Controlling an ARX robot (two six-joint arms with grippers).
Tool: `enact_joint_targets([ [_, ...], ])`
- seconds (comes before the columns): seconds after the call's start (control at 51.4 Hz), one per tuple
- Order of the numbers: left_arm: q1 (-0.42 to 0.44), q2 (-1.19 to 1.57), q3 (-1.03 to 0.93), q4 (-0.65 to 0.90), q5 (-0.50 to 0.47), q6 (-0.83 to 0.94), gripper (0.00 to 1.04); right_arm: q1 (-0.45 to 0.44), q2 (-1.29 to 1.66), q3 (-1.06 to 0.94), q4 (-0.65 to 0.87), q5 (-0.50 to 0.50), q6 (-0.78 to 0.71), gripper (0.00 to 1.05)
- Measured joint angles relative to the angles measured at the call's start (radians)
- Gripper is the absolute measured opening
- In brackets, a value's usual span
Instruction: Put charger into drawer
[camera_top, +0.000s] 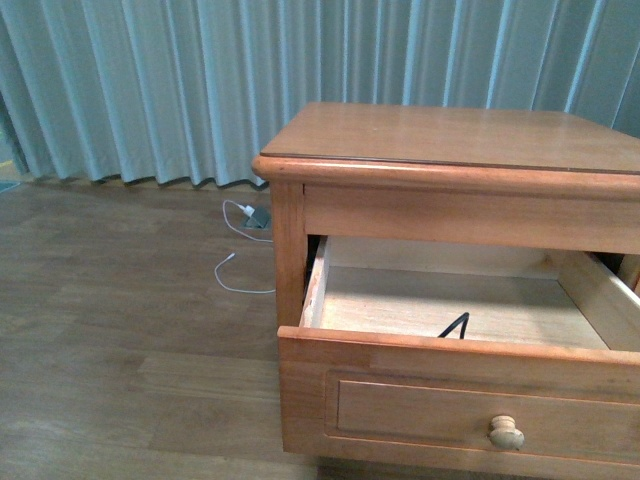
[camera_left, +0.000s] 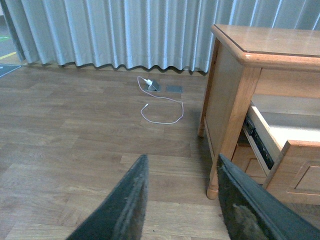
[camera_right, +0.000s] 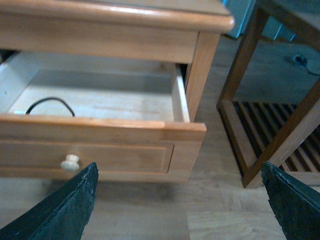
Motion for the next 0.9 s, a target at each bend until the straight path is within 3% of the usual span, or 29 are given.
enact_joint_targets([
  [0.175,0.0,0.0,0.0,0.0,0.0,0.0,0.78,-0.029,0.332,0.099,0.055,-0.183,-0.002,0.97],
  [0.312,0.0,0.0,0.0,0.0,0.0,0.0,1.0,-0.023,0.595,0.185,0.108,-0.257,0.004,0.97],
  [0.662,0.0,0.0,0.0,0.0,0.0,0.002,0.99,0.013,1.054,0.398,0.241,-0.269,0.068,0.97],
  [0.896,0.0,0.0,0.0,0.0,0.0,0.002,0.99,0.003,1.294,0.538,0.351,-0.143,0.079,0.97],
])
